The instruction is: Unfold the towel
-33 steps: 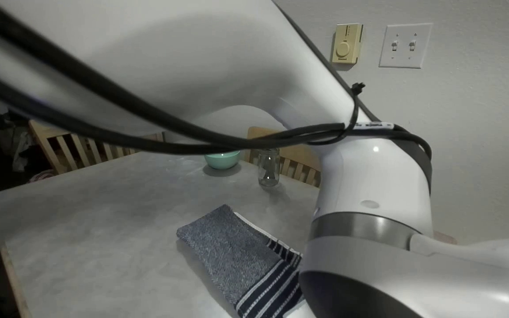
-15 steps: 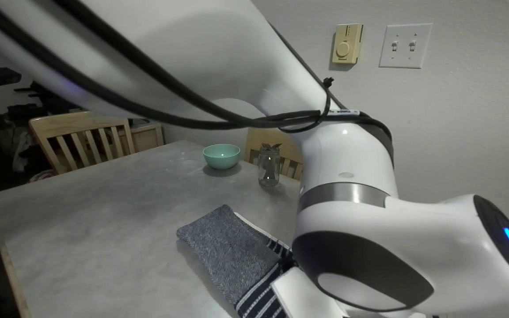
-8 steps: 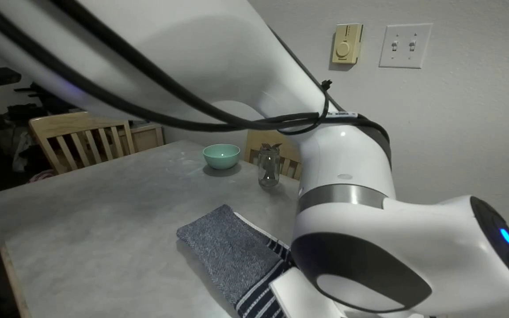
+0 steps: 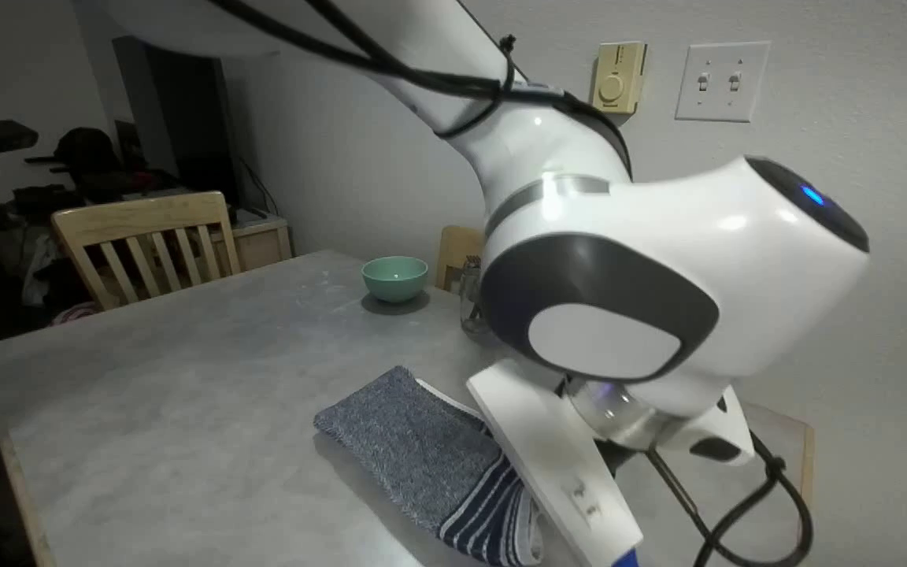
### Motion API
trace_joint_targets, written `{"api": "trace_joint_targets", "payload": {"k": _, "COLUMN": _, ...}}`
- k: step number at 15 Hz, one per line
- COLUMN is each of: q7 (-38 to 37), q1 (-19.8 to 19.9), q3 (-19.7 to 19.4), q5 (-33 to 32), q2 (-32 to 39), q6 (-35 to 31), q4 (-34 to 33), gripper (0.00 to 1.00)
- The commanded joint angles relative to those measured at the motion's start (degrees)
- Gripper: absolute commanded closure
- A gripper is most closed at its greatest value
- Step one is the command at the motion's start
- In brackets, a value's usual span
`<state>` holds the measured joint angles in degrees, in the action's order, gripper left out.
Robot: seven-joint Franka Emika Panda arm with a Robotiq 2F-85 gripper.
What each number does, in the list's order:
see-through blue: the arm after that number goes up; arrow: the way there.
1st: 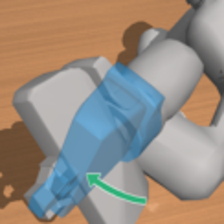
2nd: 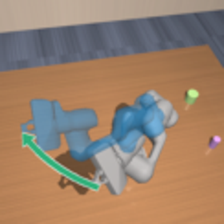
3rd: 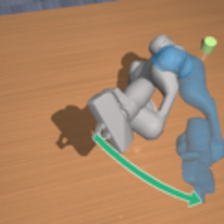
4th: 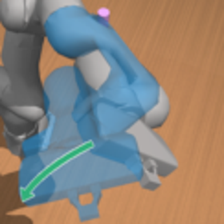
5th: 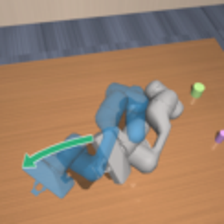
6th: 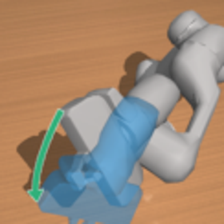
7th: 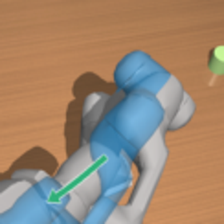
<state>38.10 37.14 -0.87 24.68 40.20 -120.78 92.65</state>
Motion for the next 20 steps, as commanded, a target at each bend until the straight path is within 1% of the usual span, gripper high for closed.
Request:
{"api": "trace_joint_targets", "payload": {"k": 1, "q7": -2.16, "q1": -4.37, "q3": -1.72, "q5": -4.01, "q2": -9.63, "q6": -1.31, "q4": 8.22, "gripper": 0.98}}
{"api": "trace_joint_targets", "payload": {"k": 4, "q7": -2.33, "q1": -7.57, "q3": -1.90, "q5": -5.81, "q2": -13.81, "q6": 0.79, "q4": 10.61, "gripper": 0.98}}
{"api": "trace_joint_targets", "payload": {"k": 9, "q7": 2.15, "q1": -12.78, "q3": -1.09, "q5": -5.69, "q2": -19.44, "q6": 3.05, "q4": 14.91, "gripper": 0.98}}
{"api": "trace_joint_targets", "payload": {"k": 15, "q7": 1.42, "q1": -20.20, "q3": -0.90, "q5": -7.81, "q2": -21.77, "q6": 0.86, "q4": 17.63, "gripper": 0.98}}
{"api": "trace_joint_targets", "payload": {"k": 20, "q7": 0.27, "q1": -25.46, "q3": 0.54, "q5": -10.03, "q2": -21.74, "q6": -0.26, "q4": 17.95, "gripper": 0.98}}
